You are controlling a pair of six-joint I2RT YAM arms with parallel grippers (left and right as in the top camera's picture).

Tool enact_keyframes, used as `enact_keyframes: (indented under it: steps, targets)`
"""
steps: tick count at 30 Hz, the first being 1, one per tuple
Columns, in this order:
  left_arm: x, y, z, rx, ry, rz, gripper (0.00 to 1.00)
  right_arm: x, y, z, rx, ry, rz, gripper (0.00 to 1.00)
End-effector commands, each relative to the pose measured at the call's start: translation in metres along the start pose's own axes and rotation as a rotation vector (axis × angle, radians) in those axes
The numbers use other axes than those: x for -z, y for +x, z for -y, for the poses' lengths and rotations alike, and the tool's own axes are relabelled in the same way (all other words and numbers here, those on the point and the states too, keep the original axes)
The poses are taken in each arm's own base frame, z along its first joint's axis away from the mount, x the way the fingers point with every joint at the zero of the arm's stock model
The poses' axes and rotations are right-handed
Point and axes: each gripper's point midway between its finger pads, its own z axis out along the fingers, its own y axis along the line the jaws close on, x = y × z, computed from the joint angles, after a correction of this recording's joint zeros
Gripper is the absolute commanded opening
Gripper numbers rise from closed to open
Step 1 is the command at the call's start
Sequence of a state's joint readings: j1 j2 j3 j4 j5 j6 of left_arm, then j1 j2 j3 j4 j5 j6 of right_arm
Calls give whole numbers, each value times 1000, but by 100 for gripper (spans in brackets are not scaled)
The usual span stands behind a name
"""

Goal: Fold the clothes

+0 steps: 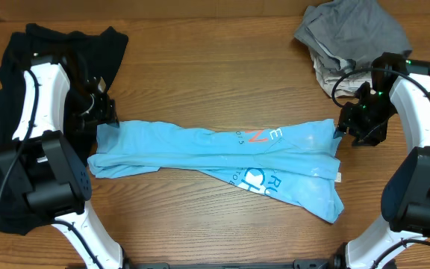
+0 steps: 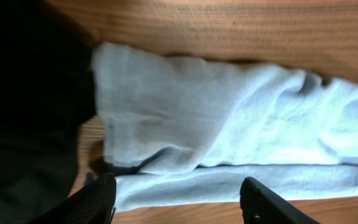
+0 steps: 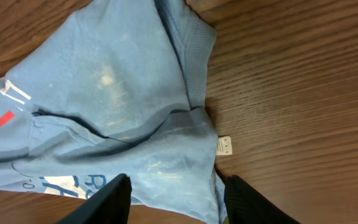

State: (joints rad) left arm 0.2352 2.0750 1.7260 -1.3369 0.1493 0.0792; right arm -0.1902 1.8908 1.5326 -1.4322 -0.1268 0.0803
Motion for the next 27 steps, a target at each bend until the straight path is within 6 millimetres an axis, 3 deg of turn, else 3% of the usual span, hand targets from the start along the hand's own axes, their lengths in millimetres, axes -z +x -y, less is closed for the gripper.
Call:
enact_keyframes:
  steps: [1, 5, 9, 20, 27]
  targets:
    - [-16, 15, 7, -19, 37, -33, 67, 15, -6, -3, 11, -19, 60, 55]
    - [-38, 20, 3, 18, 29, -42, 70, 15, -8, -3, 11, -16, 67, 58]
    - [-47, 18, -3, 51, 0, -17, 75, 15, -8, -2, 16, -15, 68, 60]
    - [-17, 19, -30, 94, -186, 147, 77, 15, -15, -4, 19, -20, 94, 63]
    - [-50, 33, -30, 93, -159, 119, 75, 16, -16, -4, 20, -21, 101, 63]
